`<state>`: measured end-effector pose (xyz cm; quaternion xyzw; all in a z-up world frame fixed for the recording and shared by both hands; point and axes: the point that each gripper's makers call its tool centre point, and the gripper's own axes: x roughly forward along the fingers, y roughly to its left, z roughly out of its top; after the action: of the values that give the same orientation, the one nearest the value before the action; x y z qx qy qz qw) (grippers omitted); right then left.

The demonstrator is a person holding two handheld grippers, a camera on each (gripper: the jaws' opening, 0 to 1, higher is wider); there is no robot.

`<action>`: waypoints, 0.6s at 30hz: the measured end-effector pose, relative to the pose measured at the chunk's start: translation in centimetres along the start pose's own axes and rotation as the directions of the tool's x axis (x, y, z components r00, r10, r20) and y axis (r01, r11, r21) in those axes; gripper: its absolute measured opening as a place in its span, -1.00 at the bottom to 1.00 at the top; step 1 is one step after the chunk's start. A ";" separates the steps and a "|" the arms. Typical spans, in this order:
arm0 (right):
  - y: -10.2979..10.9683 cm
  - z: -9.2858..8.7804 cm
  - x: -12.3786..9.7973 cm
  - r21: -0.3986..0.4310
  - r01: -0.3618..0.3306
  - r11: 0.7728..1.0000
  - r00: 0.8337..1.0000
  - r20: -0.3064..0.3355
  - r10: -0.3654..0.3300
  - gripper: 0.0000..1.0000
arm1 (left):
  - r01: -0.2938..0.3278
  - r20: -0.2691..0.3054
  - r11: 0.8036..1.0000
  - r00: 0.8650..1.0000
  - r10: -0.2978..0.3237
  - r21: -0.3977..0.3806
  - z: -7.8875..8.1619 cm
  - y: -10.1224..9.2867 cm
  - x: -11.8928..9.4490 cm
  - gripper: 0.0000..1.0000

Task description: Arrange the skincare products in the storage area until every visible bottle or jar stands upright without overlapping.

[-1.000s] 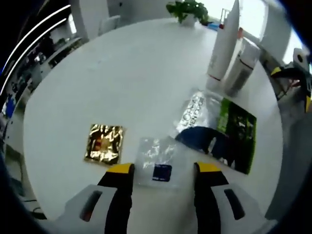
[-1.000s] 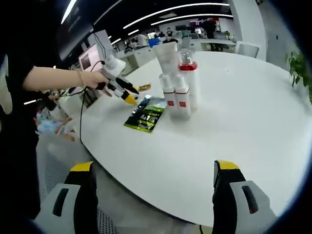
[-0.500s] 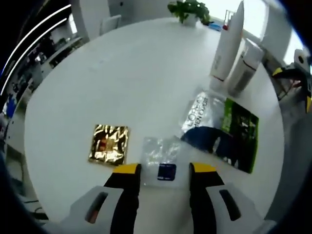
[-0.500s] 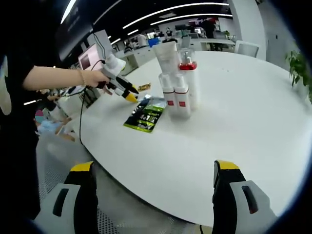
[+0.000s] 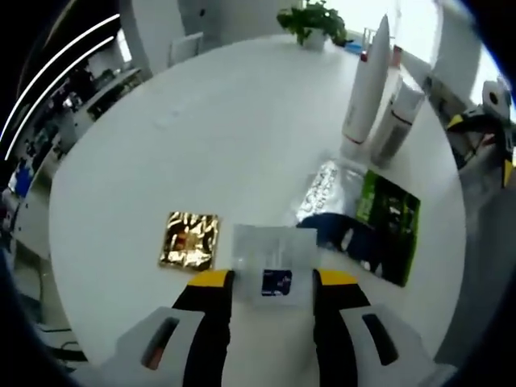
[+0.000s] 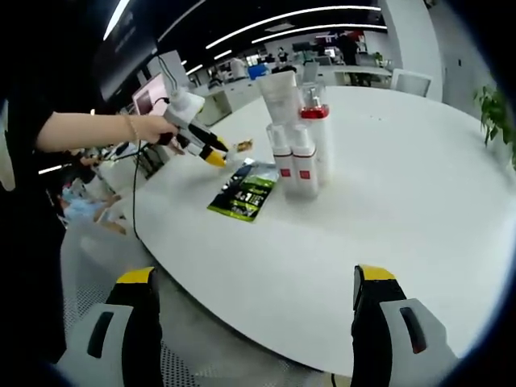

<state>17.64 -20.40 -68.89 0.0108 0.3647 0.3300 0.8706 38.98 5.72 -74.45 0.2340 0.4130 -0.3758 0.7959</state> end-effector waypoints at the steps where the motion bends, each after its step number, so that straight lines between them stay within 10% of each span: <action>1: 0.0 0.0 0.0 -0.002 -0.002 1.000 1.000 0.000 0.002 0.99 | -0.004 0.002 1.000 1.000 0.004 0.005 0.1 0.0 -0.1 -0.14; 18: 1.0 0.4 0.0 -0.044 -0.040 0.998 0.999 0.014 0.041 0.99 | -0.023 0.060 0.997 0.998 0.019 0.071 2.1 -2.1 -3.8 -0.13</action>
<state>17.33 -19.53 -68.28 0.0016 0.3504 0.3554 0.8665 36.95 4.53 -70.28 0.2554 0.3731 -0.3888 0.8027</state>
